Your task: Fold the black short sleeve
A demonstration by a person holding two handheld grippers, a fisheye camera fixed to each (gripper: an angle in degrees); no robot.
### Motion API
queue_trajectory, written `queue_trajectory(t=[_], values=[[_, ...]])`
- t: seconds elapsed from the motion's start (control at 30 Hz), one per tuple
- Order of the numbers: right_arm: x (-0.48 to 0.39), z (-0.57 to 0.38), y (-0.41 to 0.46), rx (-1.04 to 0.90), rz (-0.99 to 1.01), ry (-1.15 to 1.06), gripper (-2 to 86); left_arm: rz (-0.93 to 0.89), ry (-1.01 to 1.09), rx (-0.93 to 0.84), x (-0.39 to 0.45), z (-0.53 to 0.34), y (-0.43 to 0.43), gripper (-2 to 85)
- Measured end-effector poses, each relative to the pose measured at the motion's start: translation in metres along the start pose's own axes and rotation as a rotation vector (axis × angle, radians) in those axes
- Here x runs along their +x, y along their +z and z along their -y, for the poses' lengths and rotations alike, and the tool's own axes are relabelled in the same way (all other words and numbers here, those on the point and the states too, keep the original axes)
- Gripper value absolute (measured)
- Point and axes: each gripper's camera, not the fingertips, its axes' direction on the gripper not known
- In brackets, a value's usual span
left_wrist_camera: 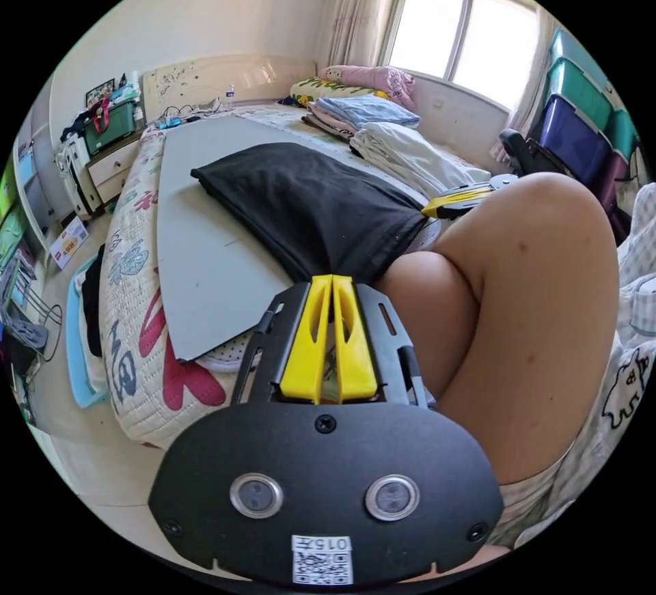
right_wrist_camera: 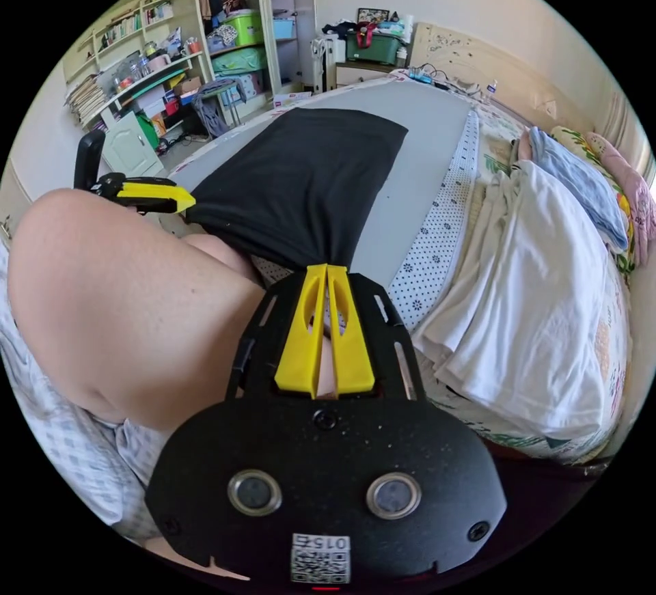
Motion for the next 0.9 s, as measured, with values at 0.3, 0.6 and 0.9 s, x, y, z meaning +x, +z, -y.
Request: queue_trajectory(t=[0.3,0.6,0.9], values=[[0.004,0.014,-0.099,0.017,-0.113,0.213,-0.5,-0.052,-0.284,0.013,-0.013,0.018,-0.015,-0.7],[-0.059,0.114,-0.160,0.009,-0.250,0.097,-0.5,-0.017,-0.453,0.129,-0.003,0.095,-0.024,-0.8],[-0.093,0.173,-0.129,-0.280,-0.470,-0.160,-0.9,0.179,-0.560,0.238,-0.007,0.081,-0.054,-0.7]])
